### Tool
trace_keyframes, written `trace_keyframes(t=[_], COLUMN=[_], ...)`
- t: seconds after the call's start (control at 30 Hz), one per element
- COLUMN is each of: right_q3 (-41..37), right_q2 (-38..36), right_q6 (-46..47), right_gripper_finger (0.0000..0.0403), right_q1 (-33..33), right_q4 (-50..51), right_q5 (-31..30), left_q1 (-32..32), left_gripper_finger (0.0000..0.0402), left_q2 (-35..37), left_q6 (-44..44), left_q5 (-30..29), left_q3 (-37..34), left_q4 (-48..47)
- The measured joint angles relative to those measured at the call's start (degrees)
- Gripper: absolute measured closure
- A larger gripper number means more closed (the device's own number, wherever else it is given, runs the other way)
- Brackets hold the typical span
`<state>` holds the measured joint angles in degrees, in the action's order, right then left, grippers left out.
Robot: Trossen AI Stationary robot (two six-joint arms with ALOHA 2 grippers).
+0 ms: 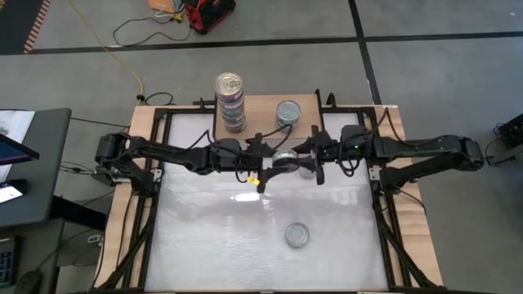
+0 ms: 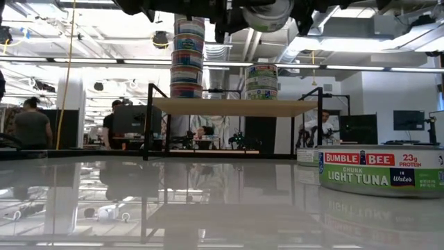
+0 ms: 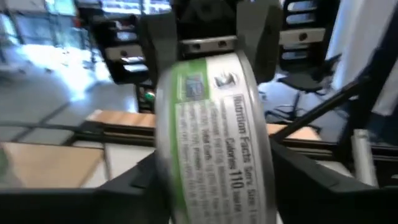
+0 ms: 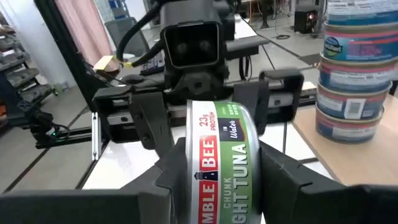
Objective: Stack canned seafood by type on shelf
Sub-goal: Stack the green tuna can on top of the green tuna can
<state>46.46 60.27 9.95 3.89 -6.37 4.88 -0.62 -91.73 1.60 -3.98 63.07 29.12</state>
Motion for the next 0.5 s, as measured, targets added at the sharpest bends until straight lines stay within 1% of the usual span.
trace_keyframes(t=[0.1,0.2,0.37,0.43,0.5], right_q3=[0.02,1.39,4.59,6.16,7.77], right_q2=[-0.96,-2.07,-2.41,-2.17,-2.03], right_q6=[0.58,0.75,0.75,0.74,0.72], right_gripper_finger=[0.0237,0.0237,0.0237,0.0237,0.0237], right_q1=[0.95,2.82,5.79,7.29,9.35], right_q4=[1.56,3.69,8.29,9.3,11.61], right_q5=[0.07,-0.01,-0.01,0.03,0.11], left_q1=[0.16,1.29,4.8,5.67,6.15], left_gripper_finger=[0.0142,0.0128,0.0125,0.0125,0.0125], left_q2=[0.97,2.87,4.87,5.23,5.34], left_q6=[-4.25,-11.05,-22.96,-25.79,-27.98], left_q5=[-3.2,-8.67,-18.93,-21.5,-21.99], left_q3=[-0.01,0.0,-0.86,-1.99,-3.56], left_q4=[-0.3,0.18,0.58,1.43,3.16])
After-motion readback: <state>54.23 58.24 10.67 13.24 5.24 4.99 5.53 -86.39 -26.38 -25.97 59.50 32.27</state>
